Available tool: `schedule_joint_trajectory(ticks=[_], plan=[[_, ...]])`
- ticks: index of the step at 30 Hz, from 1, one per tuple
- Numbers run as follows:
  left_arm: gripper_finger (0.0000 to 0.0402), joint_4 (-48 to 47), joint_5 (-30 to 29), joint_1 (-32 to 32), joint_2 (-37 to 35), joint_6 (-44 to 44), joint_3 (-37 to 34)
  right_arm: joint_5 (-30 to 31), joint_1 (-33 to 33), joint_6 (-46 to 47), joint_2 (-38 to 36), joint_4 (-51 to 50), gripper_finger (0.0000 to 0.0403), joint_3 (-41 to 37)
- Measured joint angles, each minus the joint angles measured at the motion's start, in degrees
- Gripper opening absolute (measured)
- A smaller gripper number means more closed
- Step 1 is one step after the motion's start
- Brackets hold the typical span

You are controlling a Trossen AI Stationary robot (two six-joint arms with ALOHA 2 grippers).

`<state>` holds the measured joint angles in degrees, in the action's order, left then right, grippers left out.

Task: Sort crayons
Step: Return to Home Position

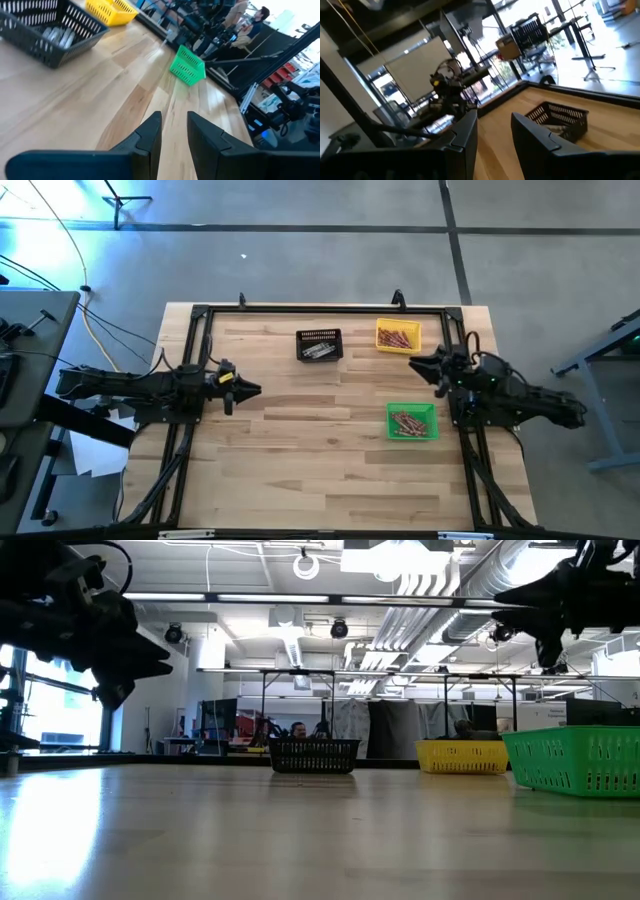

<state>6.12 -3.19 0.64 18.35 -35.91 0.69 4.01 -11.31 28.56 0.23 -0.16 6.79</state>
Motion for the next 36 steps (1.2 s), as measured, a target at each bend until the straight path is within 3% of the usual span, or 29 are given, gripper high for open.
schedule_joint_trajectory(ticks=[6, 11, 20, 36], plan=[[0.0078, -3.59, 0.00, 0.00, 0.00, -2.86, 0.00, 0.02, 0.00, 4.02, 0.00, 9.35, 0.0106, -6.24], [0.0078, -5.30, -0.03, 0.02, 0.00, -2.71, 0.00, 0.24, -0.01, 4.59, 0.04, 8.21, 0.0106, -6.19], [0.0078, -5.23, -0.29, 0.09, 0.00, 12.13, 0.00, 0.24, -0.01, 3.84, 0.04, 5.00, 0.0106, -6.19], [0.0078, -5.16, -0.40, 0.09, 0.00, 12.14, 0.00, 0.26, -0.01, 4.45, 0.07, 1.61, 0.0106, -6.19]])
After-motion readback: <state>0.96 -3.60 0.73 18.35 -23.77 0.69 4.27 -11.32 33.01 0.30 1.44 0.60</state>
